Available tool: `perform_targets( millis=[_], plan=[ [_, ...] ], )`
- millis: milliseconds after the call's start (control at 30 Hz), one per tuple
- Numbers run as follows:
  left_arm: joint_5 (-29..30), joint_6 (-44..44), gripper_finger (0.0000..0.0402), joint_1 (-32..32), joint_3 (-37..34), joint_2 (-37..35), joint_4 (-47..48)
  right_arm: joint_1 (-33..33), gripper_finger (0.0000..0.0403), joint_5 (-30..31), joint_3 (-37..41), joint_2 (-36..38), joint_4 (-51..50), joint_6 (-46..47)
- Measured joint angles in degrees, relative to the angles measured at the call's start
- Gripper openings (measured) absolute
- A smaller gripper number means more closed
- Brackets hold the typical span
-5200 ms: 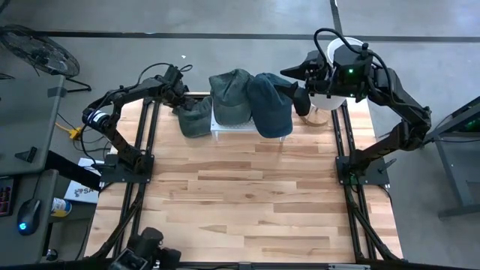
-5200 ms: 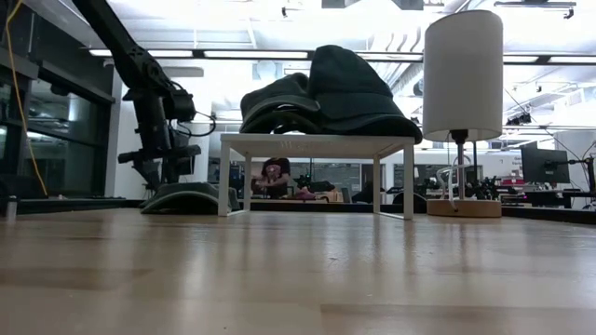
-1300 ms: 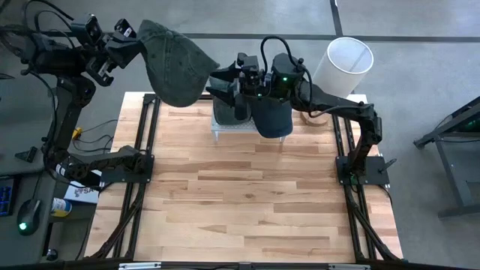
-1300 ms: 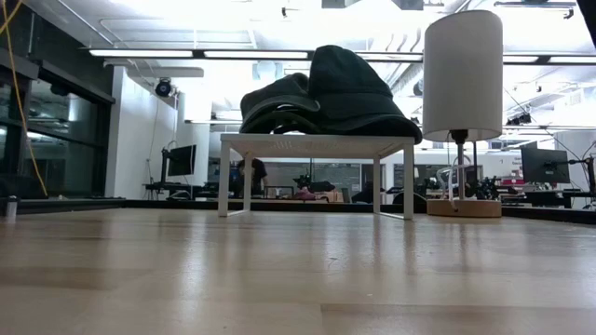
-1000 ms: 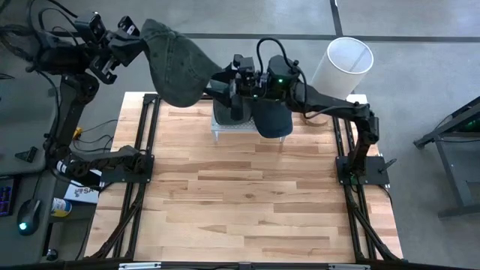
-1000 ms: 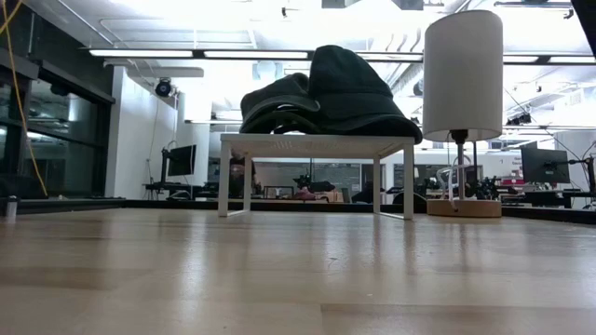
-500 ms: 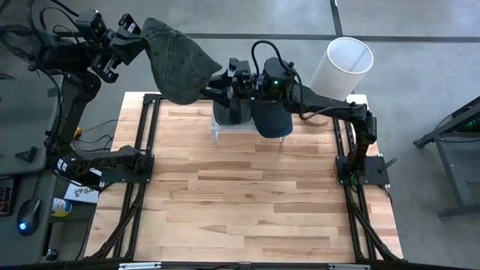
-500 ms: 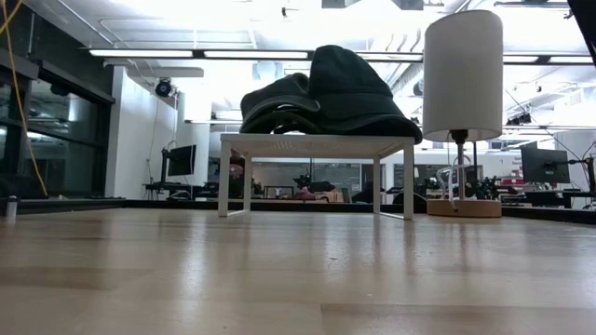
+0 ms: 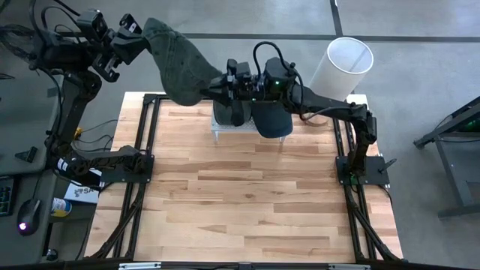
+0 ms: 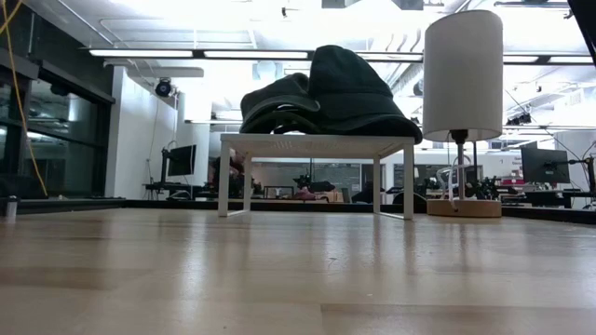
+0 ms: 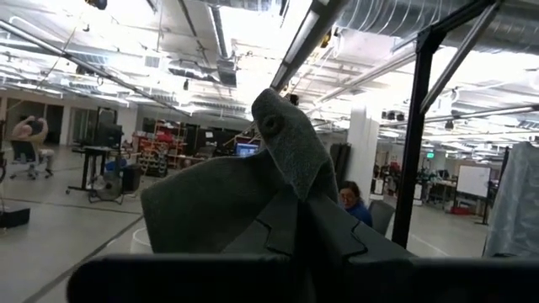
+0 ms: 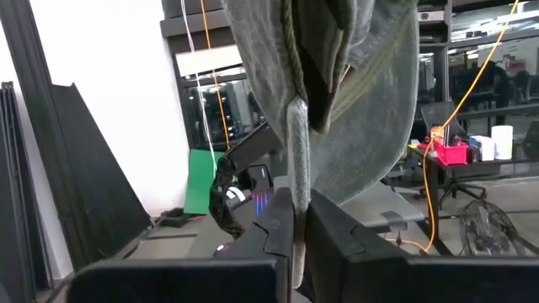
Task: Pick & Place hat
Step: Stack the dark green cap on the dark green cap on the shelf
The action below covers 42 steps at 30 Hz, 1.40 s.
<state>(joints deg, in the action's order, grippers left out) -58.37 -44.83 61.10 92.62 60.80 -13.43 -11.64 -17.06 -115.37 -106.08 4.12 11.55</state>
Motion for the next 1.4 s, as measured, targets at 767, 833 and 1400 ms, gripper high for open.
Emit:
perform_targets(
  millis=[767, 833, 1400],
  plan=[
    [3.82, 11.61, 0.0263, -0.02, 0.02, -3.09, 8.24, -0.84, 0.0005, -1.28, -0.09, 1.86, -7.4, -0.49],
    [4.25, 11.61, 0.0263, -0.04, 0.04, -2.73, 13.94, -0.88, 0.0004, -3.96, -0.07, 1.86, -9.85, -1.34],
    [-0.37, 9.47, 0.0264, 0.0, -0.04, -1.94, 24.65, 5.08, 0.0004, 5.38, -0.07, 2.16, -51.03, -26.4]
  ],
)
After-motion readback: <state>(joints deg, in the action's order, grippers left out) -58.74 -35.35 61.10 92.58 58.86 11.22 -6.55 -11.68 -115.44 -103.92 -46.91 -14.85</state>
